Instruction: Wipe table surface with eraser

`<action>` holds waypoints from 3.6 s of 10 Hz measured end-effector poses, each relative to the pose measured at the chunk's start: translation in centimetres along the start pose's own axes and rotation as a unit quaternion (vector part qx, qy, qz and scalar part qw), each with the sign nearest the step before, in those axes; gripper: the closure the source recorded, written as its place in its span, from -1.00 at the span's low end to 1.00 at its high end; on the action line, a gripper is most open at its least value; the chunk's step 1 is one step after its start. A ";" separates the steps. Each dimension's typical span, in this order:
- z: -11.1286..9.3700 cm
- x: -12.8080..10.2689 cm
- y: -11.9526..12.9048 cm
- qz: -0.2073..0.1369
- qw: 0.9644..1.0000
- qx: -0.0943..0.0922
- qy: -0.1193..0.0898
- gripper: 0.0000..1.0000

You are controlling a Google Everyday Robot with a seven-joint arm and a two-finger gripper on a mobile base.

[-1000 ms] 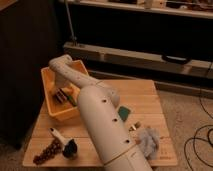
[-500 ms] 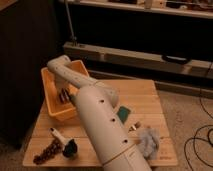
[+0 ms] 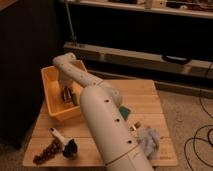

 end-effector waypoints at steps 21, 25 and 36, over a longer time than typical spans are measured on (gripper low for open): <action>-7.6 -12.1 24.0 0.219 0.976 0.003 -0.007 1.00; -7.5 -18.0 22.8 0.231 0.973 0.003 -0.013 1.00; -6.2 -28.3 29.3 0.315 0.948 -0.021 -0.031 1.00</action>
